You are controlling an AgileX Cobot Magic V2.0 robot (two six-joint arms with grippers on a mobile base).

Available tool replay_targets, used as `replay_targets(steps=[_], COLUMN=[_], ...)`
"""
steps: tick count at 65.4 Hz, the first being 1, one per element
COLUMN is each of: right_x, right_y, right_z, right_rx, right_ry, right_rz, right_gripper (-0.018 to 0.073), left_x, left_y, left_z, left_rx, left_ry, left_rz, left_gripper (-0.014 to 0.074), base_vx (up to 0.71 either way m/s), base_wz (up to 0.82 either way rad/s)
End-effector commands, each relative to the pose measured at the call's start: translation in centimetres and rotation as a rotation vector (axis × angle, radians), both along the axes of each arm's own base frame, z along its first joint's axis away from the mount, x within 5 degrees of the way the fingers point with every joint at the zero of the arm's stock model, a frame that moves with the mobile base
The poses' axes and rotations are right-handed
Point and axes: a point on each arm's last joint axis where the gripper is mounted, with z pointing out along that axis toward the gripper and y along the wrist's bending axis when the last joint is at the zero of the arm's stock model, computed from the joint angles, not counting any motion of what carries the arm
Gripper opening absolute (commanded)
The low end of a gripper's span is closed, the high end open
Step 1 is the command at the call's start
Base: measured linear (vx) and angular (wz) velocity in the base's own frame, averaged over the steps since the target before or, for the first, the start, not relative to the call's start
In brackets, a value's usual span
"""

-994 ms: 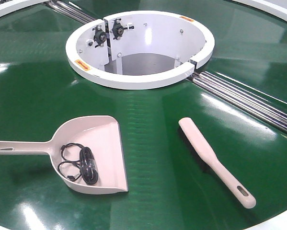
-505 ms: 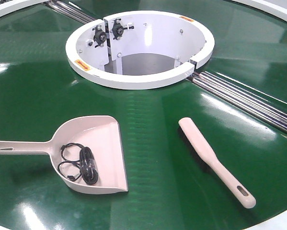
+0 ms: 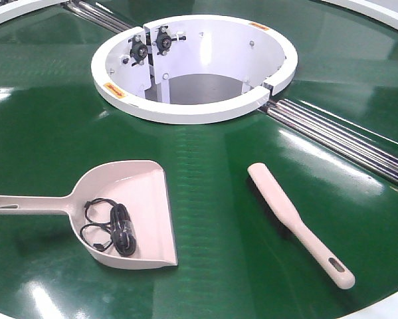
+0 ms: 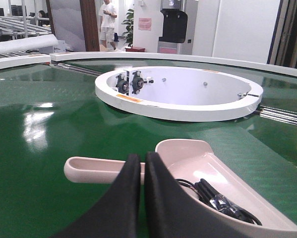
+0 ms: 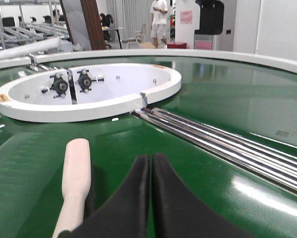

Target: Clean and inspect green conveyor with broom and dustpan

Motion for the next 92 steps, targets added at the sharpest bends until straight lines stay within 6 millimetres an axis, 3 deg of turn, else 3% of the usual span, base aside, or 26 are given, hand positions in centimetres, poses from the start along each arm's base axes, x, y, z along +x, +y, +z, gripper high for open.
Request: replay_targets(steps=[1, 92], right_x=[-0.11, -0.11], right_y=[0.06, 0.06], right_z=[0.82, 0.81], right_rx=[0.002, 0.002], right_ry=[-0.104, -0.103], right_rz=[0.007, 0.007], right_gripper=[-0.0009, -0.0009], left_x=[-0.09, -0.09], left_y=[-0.06, -0.06], left_z=[0.34, 0.34], left_rx=[-0.018, -0.018], left_ry=[-0.070, -0.070], left_rz=[-0.008, -0.008], left_gripper=[-0.0006, -0.0006], base_vx=[0.00, 0.00], base_wz=[0.00, 0.00])
